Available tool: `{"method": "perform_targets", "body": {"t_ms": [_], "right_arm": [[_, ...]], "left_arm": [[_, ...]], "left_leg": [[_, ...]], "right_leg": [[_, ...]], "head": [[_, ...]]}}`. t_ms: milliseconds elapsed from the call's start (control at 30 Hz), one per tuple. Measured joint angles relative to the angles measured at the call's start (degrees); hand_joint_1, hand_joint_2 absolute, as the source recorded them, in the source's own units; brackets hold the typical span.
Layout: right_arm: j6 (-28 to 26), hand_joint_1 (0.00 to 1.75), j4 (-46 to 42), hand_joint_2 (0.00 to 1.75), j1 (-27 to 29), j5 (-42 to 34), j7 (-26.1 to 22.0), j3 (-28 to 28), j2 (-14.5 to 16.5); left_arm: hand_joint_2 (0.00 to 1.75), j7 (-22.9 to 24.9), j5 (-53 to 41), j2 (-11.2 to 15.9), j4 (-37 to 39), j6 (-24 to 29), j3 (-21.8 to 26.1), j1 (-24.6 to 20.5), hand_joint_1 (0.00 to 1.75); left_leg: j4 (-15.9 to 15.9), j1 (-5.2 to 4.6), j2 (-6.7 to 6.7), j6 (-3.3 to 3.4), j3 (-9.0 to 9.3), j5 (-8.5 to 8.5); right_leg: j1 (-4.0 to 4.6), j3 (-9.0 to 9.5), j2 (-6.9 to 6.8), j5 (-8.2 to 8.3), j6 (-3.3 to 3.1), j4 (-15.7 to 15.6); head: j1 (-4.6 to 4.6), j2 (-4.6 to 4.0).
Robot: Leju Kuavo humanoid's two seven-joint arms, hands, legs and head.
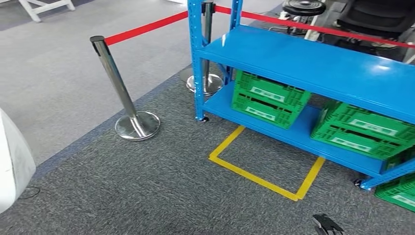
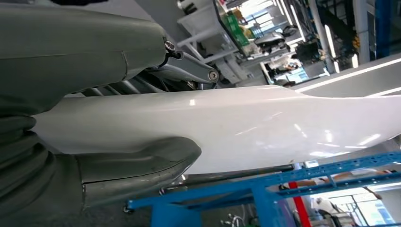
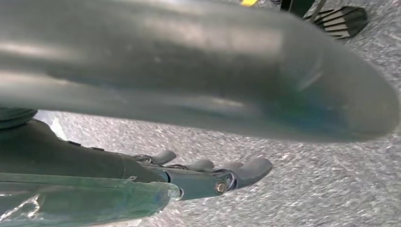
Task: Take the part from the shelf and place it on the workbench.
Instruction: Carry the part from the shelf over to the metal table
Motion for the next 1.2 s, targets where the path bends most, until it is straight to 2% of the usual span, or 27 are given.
{"method": "perform_targets", "body": {"t_ms": [67, 100, 133, 200, 267, 300, 333, 367, 433, 467, 500, 567, 600, 667, 700, 733, 767, 800, 833, 867, 900, 967, 1000, 1067, 1100, 1133, 1200], "right_arm": [[0.41, 0.00, -0.02, 0.00, -0.05, -1.78, -1.05, -0.83, 0.01], [0.60, 0.00, -0.04, 0.00, -0.08, -2.68, -1.95, -1.47, -0.01], [0.73, 0.00, -0.06, 0.00, -0.05, -3.31, -2.81, -2.08, -0.01], [0.80, 0.00, -0.10, 0.00, 0.08, -3.53, -3.89, -2.91, -0.03], [0.69, 0.00, -0.10, 0.00, 0.36, -3.36, -4.21, -3.37, -0.03], [0.45, 0.00, -0.10, 0.00, 0.46, -2.98, -4.28, -3.49, -0.03], [0.09, 0.00, -0.10, 0.00, 0.49, -2.41, -4.30, -3.55, -0.03], [-0.37, 0.00, -0.10, 0.00, 0.43, -1.64, -4.15, -3.54, -0.03], [-1.03, 0.00, -0.10, 0.00, 0.24, -0.23, -3.14, -3.48, -0.04], [-1.16, 0.00, -0.10, 0.00, 0.18, 0.23, -2.30, -3.45, -0.04], [-1.19, 0.00, -0.10, 0.00, 0.15, 0.48, -1.43, -3.42, -0.05], [-1.13, 0.00, -0.11, 0.00, 0.06, 0.63, -0.13, -3.37, -0.05], [-1.08, 0.00, -0.13, 0.00, -0.05, 0.66, 0.27, -3.33, -0.05], [-1.03, 0.00, -0.15, 0.00, -0.19, 0.71, 0.75, -3.26, -0.04], [-1.06, 0.00, -0.15, 0.00, -0.16, 0.73, 0.93, -3.23, -0.03], [-1.09, 0.00, -0.15, 0.00, -0.07, 0.74, 1.07, -3.23, -0.03], [-1.14, 0.00, -0.15, 0.00, 0.05, 0.75, 1.19, -3.23, -0.02], [-1.17, 0.00, -0.15, 0.00, 0.13, 0.76, 1.28, -3.23, 0.01], [-1.24, 0.00, -0.15, 0.00, 0.19, 0.77, 1.33, -3.23, 0.02], [-1.36, 0.00, -0.15, 0.00, 0.22, 0.82, 1.32, -3.23, 0.03], [-1.54, 0.00, -0.15, 0.00, 0.22, 0.90, 1.23, -3.22, 0.03], [-1.89, 0.00, -0.15, 0.00, 0.18, 1.16, 0.84, -3.21, 0.11], [-2.00, 0.00, -0.15, 0.00, 0.11, 1.28, 0.62, -3.21, 0.16], [-2.07, 0.00, -0.17, 0.00, -0.10, 1.42, 0.35, -3.21, 0.24], [-2.10, 0.00, -0.19, 0.00, -0.19, 1.47, 0.25, -3.21, 0.25], [-2.14, 0.00, -0.21, 0.00, -0.24, 1.50, 0.09, -3.21, 0.26], [-2.33, 0.00, -0.23, 0.00, -0.16, 1.59, -0.29, -3.21, 0.27]], "left_arm": [[1.75, 0.05, -0.14, -0.17, -0.09, 0.13, -0.01, 0.46, 1.75], [1.75, 0.08, -0.10, -0.26, -0.19, 0.11, -0.01, 0.78, 1.75], [1.75, 0.10, -0.05, -0.34, -0.31, 0.08, -0.01, 1.02, 1.75], [1.75, 0.13, -0.01, -0.54, -0.50, 0.01, -0.03, 1.25, 1.75], [1.75, 0.17, 0.00, -0.75, -0.52, -0.04, -0.07, 1.40, 1.75], [1.75, 0.19, 0.00, -0.83, -0.52, -0.09, -0.07, 1.52, 1.75], [1.75, 0.20, 0.00, -0.87, -0.52, -0.18, -0.07, 1.59, 1.75], [1.75, 0.19, 0.00, -0.91, -0.52, -0.33, -0.06, 1.62, 1.75], [1.75, 0.14, 0.00, -0.96, -0.52, -0.62, -0.06, 1.52, 1.75], [1.75, 0.08, 0.02, -0.98, -0.52, -0.77, -0.07, 1.41, 1.75], [1.75, 0.03, 0.05, -0.99, -0.52, -0.85, -0.07, 1.32, 1.75], [1.75, -0.03, 0.11, -1.01, -0.51, -0.96, -0.05, 1.27, 1.75], [1.75, -0.04, 0.13, -1.04, -0.51, -0.95, -0.04, 1.30, 1.75], [1.75, -0.03, 0.16, -1.14, -0.51, -0.82, -0.04, 1.13, 1.75], [1.75, -0.03, 0.17, -1.19, -0.50, -0.72, -0.04, 1.03, 1.75], [1.75, -0.01, 0.17, -1.21, -0.49, -0.61, -0.04, 0.94, 1.75], [1.75, 0.01, 0.17, -1.24, -0.49, -0.52, -0.04, 0.93, 1.75], [1.75, 0.03, 0.17, -1.26, -0.48, -0.45, -0.03, 0.94, 1.75], [1.75, 0.07, 0.17, -1.27, -0.48, -0.38, -0.03, 0.94, 1.75], [1.75, 0.09, 0.16, -1.29, -0.48, -0.31, -0.03, 0.94, 1.75], [1.75, 0.11, 0.16, -1.30, -0.48, -0.19, -0.03, 0.93, 1.75], [1.75, 0.15, 0.14, -1.31, -0.48, 0.13, -0.02, 0.93, 1.75], [1.75, 0.17, 0.13, -1.31, -0.48, 0.28, -0.02, 0.94, 1.75], [1.75, 0.20, 0.07, -1.34, -0.48, 0.48, -0.02, 1.02, 1.75], [1.75, 0.20, -0.07, -1.36, -0.48, 0.74, -0.01, 1.09, 1.75], [1.75, 0.22, -0.29, -1.38, -0.48, 1.18, 0.02, 1.12, 1.75], [1.75, 0.30, -0.87, -1.41, -0.48, 2.71, 0.13, 1.07, 1.75]], "left_leg": [[-0.11, 0.13, -0.81, -0.73, -0.37, 0.32], [0.11, 0.12, -0.20, -1.03, -0.55, 0.13], [1.19, 0.05, 0.98, -1.31, -1.09, -0.66], [7.16, -0.07, 3.92, -1.79, -3.92, -4.13], [14.87, 0.00, 4.90, -2.04, -7.65, -7.46], [16.76, 0.02, 4.98, -2.05, -8.56, -7.78], [16.39, 0.03, 5.03, -1.98, -8.33, -6.96], [13.88, 0.01, 5.28, -1.83, -6.94, -5.26], [5.80, -0.24, 7.33, -1.37, -2.45, -1.80], [2.68, -0.40, 8.29, -1.04, -0.78, -0.91], [0.86, -0.57, 8.93, -0.73, 0.09, -0.64], [0.13, -0.73, 8.17, -0.04, 0.11, -0.62], [-0.10, -0.67, 7.66, 0.30, 0.14, -0.47], [-0.50, -0.43, 6.66, 0.98, 0.33, -0.16], [-0.57, -0.33, 6.19, 1.22, 0.38, -0.09], [-0.56, -0.32, 5.66, 1.35, 0.37, -0.09], [-0.55, -0.32, 5.09, 1.42, 0.37, -0.10], [-0.54, -0.32, 4.48, 1.44, 0.40, -0.11], [-0.52, -0.29, 3.79, 1.42, 0.46, -0.11], [-0.46, -0.23, 3.11, 1.35, 0.55, -0.14], [-0.34, -0.12, 2.43, 1.19, 0.64, -0.20], [0.09, -0.08, 1.24, 0.57, 0.56, -0.35], [0.24, -0.08, 0.72, 0.21, 0.39, -0.33], [0.19, 0.02, -0.20, -0.47, 0.05, -0.06], [0.25, 0.07, 0.03, -0.76, -0.07, -0.10], [0.91, 0.04, 0.92, -1.03, -0.44, -0.63], [5.74, -0.07, 3.61, -1.45, -2.72, -3.60]], "right_leg": [[0.13, 0.06, -0.89, 0.11, -0.66, -0.03], [0.14, 0.08, -1.42, 0.24, -1.03, -0.07], [0.11, 0.09, -2.04, 0.33, -1.40, -0.16], [0.18, 0.07, -3.41, 0.37, -1.94, -0.23], [0.33, 0.01, -4.98, 0.30, -2.15, -0.23], [0.40, 0.00, -5.73, 0.27, -2.18, -0.23], [0.45, 0.03, -6.42, 0.25, -2.18, -0.23], [0.49, 0.11, -7.06, 0.20, -2.14, -0.23], [0.72, 0.31, -8.14, -0.02, -1.86, -0.13], [0.89, 0.37, -8.63, -0.15, -1.63, -0.10], [1.05, 0.44, -9.11, -0.27, -1.39, -0.12], [1.12, 0.66, -10.14, -0.35, -0.85, -0.38], [1.03, 0.70, -9.89, -0.55, -0.55, -0.28], [0.83, -0.47, -7.63, -2.48, -0.08, 2.55], [0.76, -2.00, -6.06, -4.24, 0.07, 5.79], [0.74, -3.94, -5.10, -6.11, 0.13, 9.80], [0.74, -5.83, -4.67, -7.49, 0.20, 13.51], [0.71, -7.11, -4.51, -7.86, 0.25, 15.72], [0.66, -7.33, -4.46, -6.98, 0.28, 15.62], [0.55, -6.41, -4.28, -5.07, 0.33, 13.19], [0.35, -4.63, -3.65, -2.67, 0.44, 9.12], [0.06, -1.38, -1.84, 0.06, 0.51, 2.23], [0.04, -0.62, -1.30, 0.39, 0.32, 0.69], [0.24, -0.43, -1.86, 0.37, -0.57, 0.38], [0.29, -0.45, -2.34, 0.50, -0.98, 0.32], [0.30, -0.44, -2.84, 0.61, -1.39, 0.24], [0.34, -0.49, -3.96, 0.74, -2.02, 0.11]], "head": [[-0.02, 0.01], [-0.08, 0.01], [-0.17, 0.01], [-0.35, 0.00], [-0.38, -0.01], [-0.39, -0.01], [-0.38, 0.00], [-0.38, 0.00], [-0.41, 0.00], [-0.38, 0.00], [-0.33, 0.00], [-0.20, 0.00], [-0.13, -0.01], [0.02, -0.01], [0.12, -0.01], [0.16, -0.01], [0.19, -0.01], [0.20, -0.01], [0.20, -0.01], [0.19, -0.01], [0.20, -0.01], [0.16, 0.00], [0.13, 0.00], [0.09, 0.00], [0.08, -0.01], [-0.01, -0.01], [-0.24, -0.01]]}}
